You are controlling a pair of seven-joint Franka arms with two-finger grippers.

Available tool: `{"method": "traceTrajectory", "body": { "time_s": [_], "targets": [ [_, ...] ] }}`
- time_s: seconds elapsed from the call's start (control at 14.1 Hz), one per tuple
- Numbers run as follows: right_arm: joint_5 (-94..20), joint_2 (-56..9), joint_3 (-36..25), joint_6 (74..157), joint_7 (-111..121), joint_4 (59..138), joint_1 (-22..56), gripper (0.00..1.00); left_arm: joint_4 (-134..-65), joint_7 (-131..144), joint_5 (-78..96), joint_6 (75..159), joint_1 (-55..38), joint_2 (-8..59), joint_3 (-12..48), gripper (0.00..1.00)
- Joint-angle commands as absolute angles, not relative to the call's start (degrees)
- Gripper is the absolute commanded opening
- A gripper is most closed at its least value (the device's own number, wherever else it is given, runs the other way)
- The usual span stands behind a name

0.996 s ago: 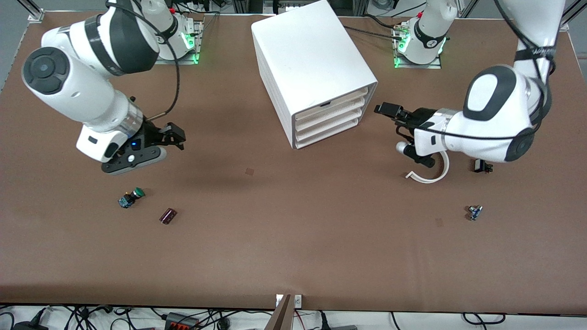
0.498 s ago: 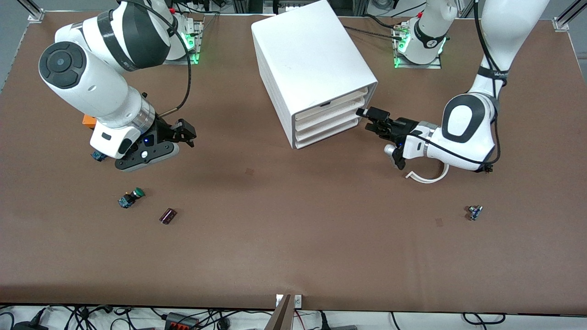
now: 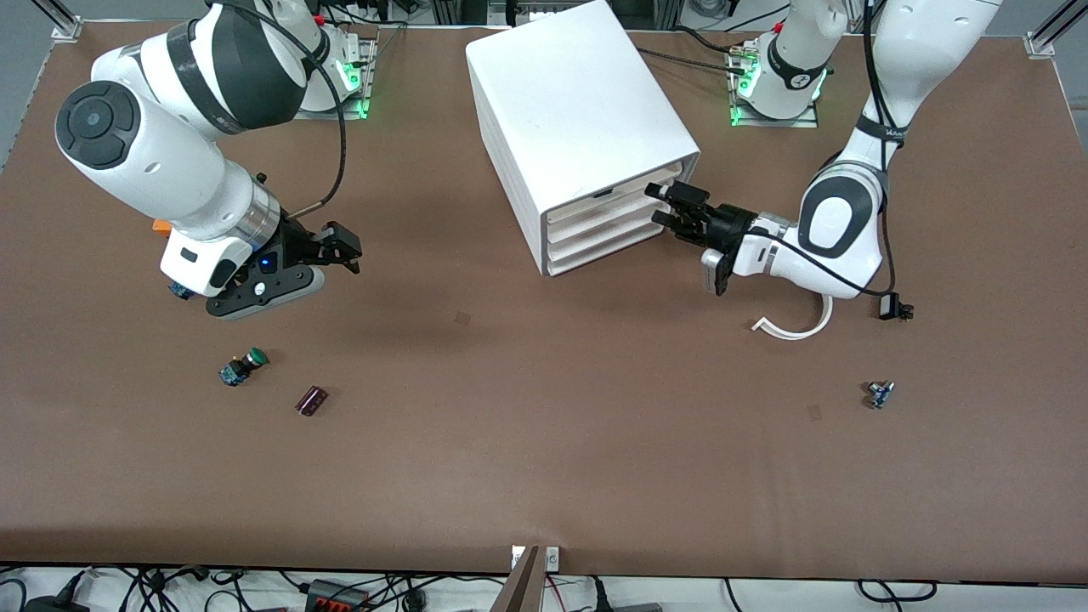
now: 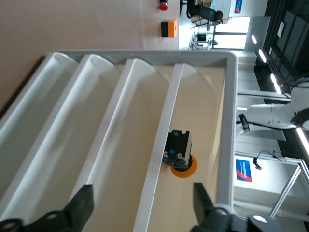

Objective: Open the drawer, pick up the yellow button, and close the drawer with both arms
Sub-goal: 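Grasp the front of the white drawer with the left gripper, then pull the drawer outward from the cabinet with the left gripper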

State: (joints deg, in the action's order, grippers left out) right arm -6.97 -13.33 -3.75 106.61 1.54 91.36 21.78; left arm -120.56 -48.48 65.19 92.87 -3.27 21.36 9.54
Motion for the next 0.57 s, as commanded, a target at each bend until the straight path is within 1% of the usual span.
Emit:
{"method": "traceTrajectory", "body": {
  "time_s": [0.0,0.07,0.14,0.21,0.36,0.43,0.5],
  "targets": [
    [-8.17,-13.54,-3.6,106.35,1.67,90.35,21.45,1.0,-123.83,-53.08,69.42,92.99,-3.16,20.83,11.86,0.81],
    [-8.35,-13.45,-3.6,106.43,1.5,90.35,21.45,1.0,-124.1,-54.65,69.52,92.9,-3.08,21.09,11.87,0.75],
    [-8.35,-13.62,-3.6,106.61,1.41,90.35,21.45,1.0,-124.28,-55.19,69.7,92.9,-2.82,21.44,11.95,0.65],
    [-8.35,-13.71,-3.6,107.22,1.41,90.35,21.45,1.0,-124.36,-55.28,69.78,92.9,-2.99,21.45,11.95,0.52],
    [-8.26,-13.71,-3.6,107.4,1.49,90.44,21.45,1.0,-124.37,-55.46,69.7,92.73,-2.99,21.45,11.95,0.34],
    [-8.26,-13.62,-3.6,107.14,1.67,90.44,21.45,1.0,-124.37,-56.24,69.7,92.64,-2.9,21.45,11.87,0.18],
    [-8.26,-13.62,-3.6,107.31,1.67,90.35,21.45,1.0,-124.28,-56.42,69.61,92.55,-2.73,21.53,11.87,0.08]
  ]
}}
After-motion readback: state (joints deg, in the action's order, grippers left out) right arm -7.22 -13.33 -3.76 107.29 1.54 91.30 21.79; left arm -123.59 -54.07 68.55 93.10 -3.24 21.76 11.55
